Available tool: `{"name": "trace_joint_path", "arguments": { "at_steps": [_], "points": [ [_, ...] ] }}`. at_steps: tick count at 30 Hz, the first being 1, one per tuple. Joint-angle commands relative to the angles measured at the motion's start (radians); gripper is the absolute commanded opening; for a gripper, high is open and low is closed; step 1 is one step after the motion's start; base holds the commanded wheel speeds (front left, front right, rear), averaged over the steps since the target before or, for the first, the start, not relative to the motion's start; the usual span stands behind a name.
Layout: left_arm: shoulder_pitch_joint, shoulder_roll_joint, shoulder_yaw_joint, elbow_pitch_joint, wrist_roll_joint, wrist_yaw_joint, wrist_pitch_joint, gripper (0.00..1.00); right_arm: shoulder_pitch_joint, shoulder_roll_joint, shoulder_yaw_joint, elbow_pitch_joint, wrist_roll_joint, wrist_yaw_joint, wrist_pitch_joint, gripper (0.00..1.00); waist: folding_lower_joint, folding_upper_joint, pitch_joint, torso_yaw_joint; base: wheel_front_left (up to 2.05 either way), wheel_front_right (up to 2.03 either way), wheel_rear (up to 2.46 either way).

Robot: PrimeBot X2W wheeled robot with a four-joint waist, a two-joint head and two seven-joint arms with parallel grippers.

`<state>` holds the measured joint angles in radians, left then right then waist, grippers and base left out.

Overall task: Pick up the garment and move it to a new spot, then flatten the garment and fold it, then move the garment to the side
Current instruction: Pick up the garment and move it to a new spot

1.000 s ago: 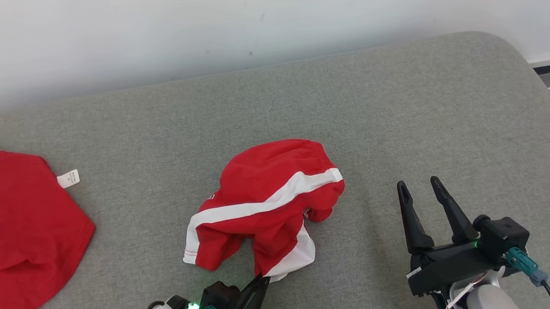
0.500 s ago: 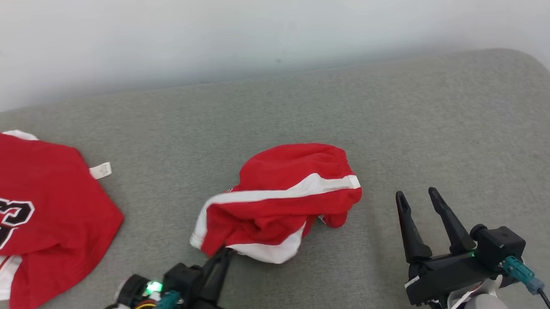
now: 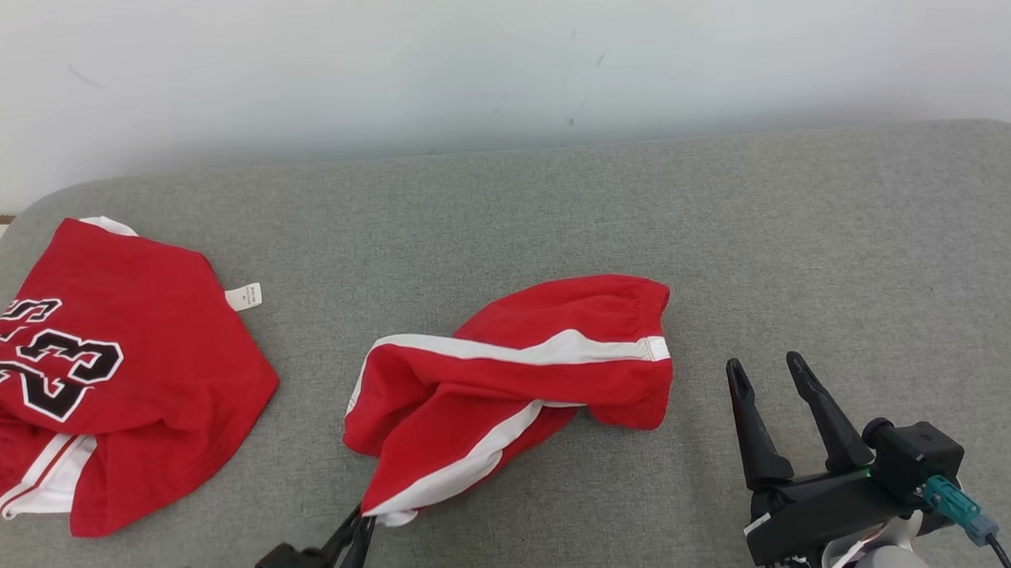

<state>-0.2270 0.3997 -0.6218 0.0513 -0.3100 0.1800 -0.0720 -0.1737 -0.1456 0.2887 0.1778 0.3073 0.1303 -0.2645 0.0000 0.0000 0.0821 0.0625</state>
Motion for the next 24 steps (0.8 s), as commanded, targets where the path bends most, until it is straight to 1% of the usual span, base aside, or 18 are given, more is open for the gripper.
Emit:
{"name": "trace_joint_path", "arguments": {
  "at_steps": [1,3,9,17,18,19,20,21,24],
  "points": [
    [0.019,0.002,0.0,0.0,-0.004,0.007,-0.006,0.0,0.0,-0.006,0.003,0.002,0.003,0.001,-0.003,1.0,0.0,0.0,0.0,0.0,0.0,0.0,0.0],
    [0.031,0.012,-0.002,0.022,0.006,0.016,-0.011,0.0,-0.001,-0.009,0.006,0.003,0.006,0.001,-0.003,1.0,0.0,0.0,0.0,-0.001,0.0,0.0,0.0],
    [0.056,0.006,0.032,0.094,-0.031,0.038,-0.052,0.0,-0.008,-0.017,0.012,0.007,0.011,0.001,-0.003,1.0,0.0,0.0,0.0,-0.007,0.0,0.0,0.0],
    [0.052,-0.021,0.037,0.174,-0.066,0.019,-0.096,0.0,-0.011,-0.022,0.01,0.008,0.01,0.001,-0.003,1.0,0.0,0.0,0.005,-0.002,0.0,0.0,0.0],
    [0.049,-0.025,0.037,0.184,-0.068,0.017,-0.1,0.11,-0.011,-0.022,0.011,0.007,0.01,0.001,-0.003,1.0,0.0,0.0,0.005,-0.002,0.0,0.0,0.0],
    [0.047,-0.03,0.038,0.193,-0.074,0.015,-0.11,0.32,-0.01,-0.023,0.011,0.007,0.011,0.001,-0.003,1.0,0.0,0.0,0.004,0.0,0.0,0.0,0.0],
    [0.045,-0.034,0.041,0.198,-0.076,0.015,-0.116,0.9,-0.009,-0.024,0.01,0.007,0.012,0.001,-0.003,1.0,0.0,0.0,0.004,0.001,0.0,0.0,0.0],
    [0.042,-0.036,0.042,0.203,-0.076,0.018,-0.123,1.0,-0.008,-0.024,0.01,0.007,0.012,0.001,-0.003,1.0,0.0,0.0,0.003,0.002,0.0,0.0,0.0],
    [0.046,-0.041,0.054,0.21,-0.086,0.025,-0.139,1.0,-0.005,-0.024,0.009,0.008,0.012,0.001,-0.003,1.0,0.0,0.0,0.0,0.005,0.0,0.0,0.0]
  ]
}}
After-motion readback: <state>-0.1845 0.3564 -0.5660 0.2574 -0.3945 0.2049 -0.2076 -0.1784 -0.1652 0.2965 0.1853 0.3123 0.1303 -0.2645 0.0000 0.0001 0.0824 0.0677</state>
